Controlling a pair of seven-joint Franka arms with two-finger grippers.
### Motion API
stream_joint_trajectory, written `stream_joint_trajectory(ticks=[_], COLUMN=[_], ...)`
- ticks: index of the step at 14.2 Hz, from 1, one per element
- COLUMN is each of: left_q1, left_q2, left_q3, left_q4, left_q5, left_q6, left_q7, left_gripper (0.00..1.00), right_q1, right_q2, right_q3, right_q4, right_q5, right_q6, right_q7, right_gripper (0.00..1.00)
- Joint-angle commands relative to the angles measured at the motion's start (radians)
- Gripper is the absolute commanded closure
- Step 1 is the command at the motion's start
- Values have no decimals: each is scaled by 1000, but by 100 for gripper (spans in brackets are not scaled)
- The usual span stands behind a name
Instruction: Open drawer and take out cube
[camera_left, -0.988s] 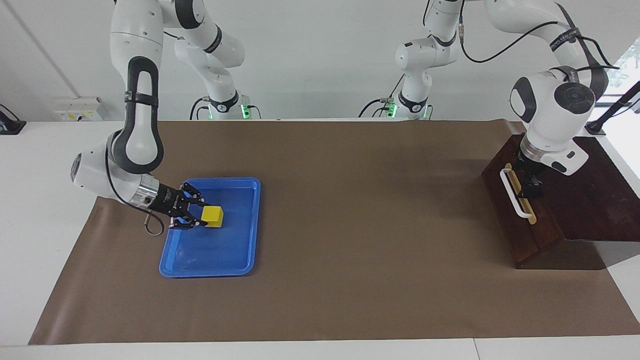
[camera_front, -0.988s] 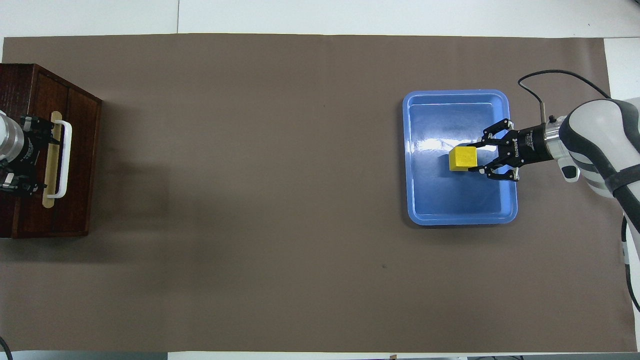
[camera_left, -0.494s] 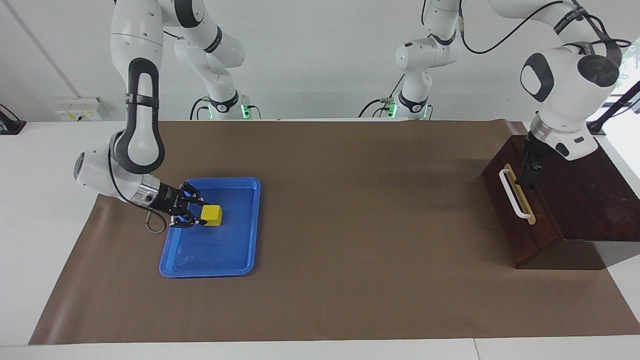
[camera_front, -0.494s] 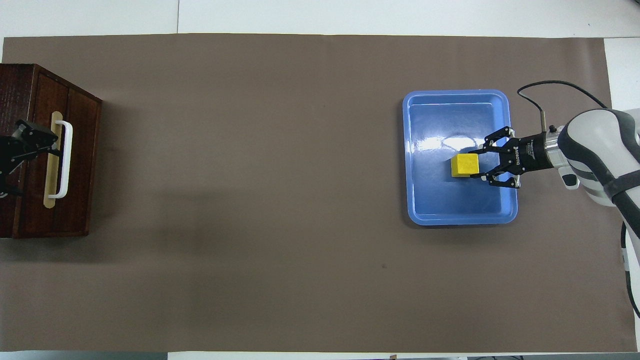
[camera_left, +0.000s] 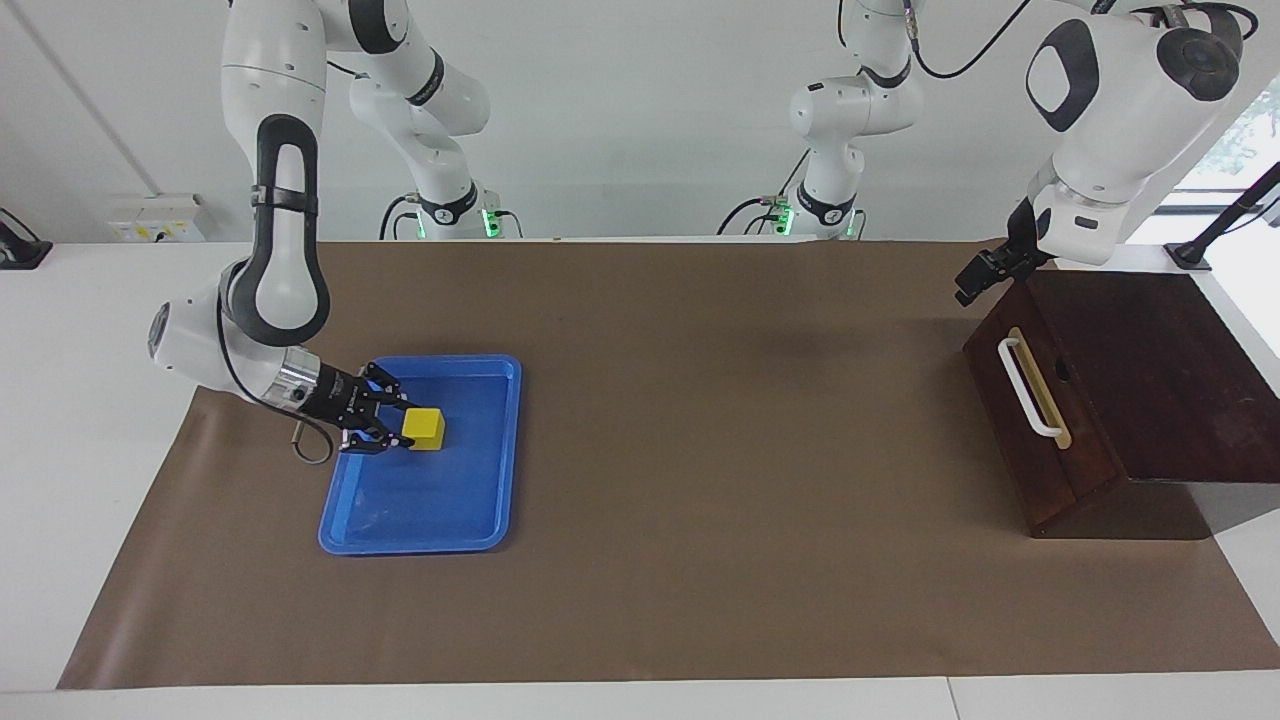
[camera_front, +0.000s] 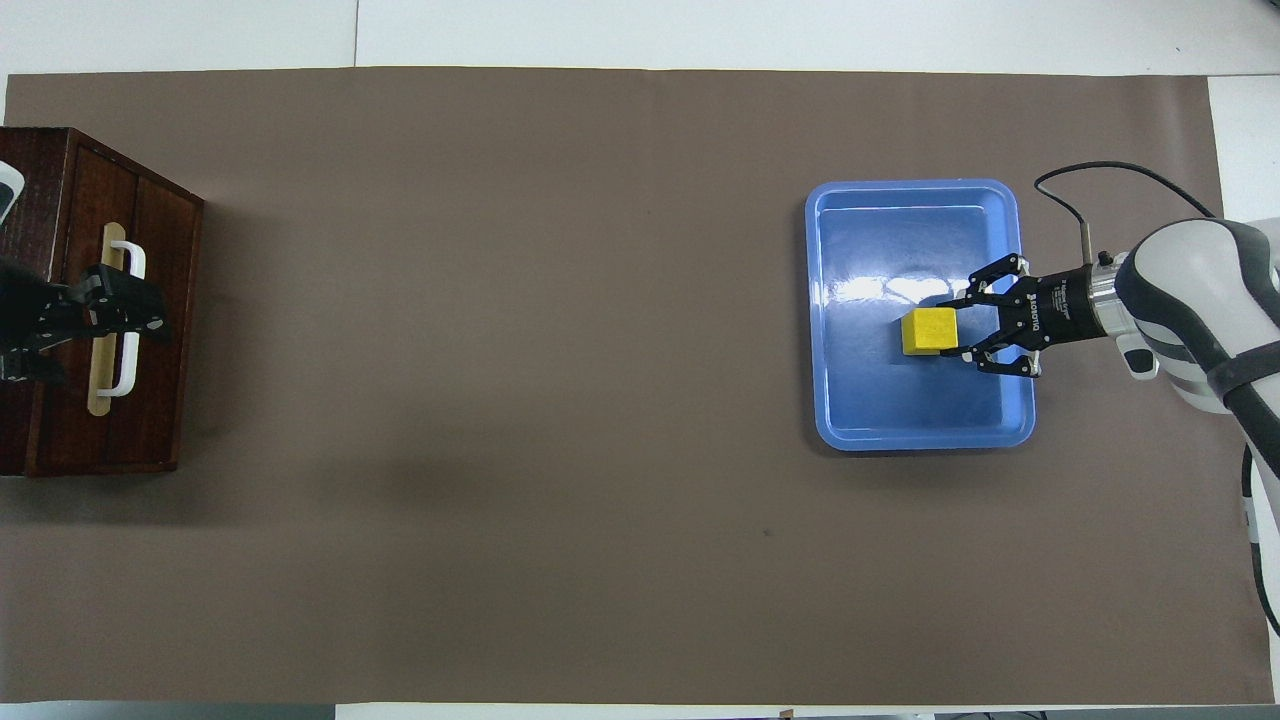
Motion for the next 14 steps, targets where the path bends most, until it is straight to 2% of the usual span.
stream_joint_trajectory(ticks=[1, 4, 6, 8, 10, 12, 14], left_q1=[-55, -53, -50, -44, -45, -53, -53], left_q2=[34, 34, 37, 35, 23, 21, 26], left_q3=[18, 15, 15, 13, 12, 12, 13], left_q4=[66, 77, 118, 117, 83, 74, 78], left_q5=[-10, -4, -6, -6, -7, -7, -7], left_q6=[-93, -105, -128, -119, -96, -57, -20], left_q7=[51, 194, 200, 202, 208, 238, 280], left_gripper=[0, 0, 0, 0, 0, 0, 0], right_q1=[1, 32, 46, 52, 69, 70, 70], right_q2=[-37, -62, -101, -110, -141, -194, -243], right_q3=[8, 8, 10, 14, 14, 25, 48], right_q4=[8, 78, 97, 97, 97, 106, 138], right_q5=[22, -46, -109, -110, -125, -221, -304], right_q6=[-7, -64, -72, -81, -87, -127, -179], right_q7=[-3, 40, 104, 125, 128, 122, 117], right_gripper=[49, 29, 26, 23, 13, 3, 3])
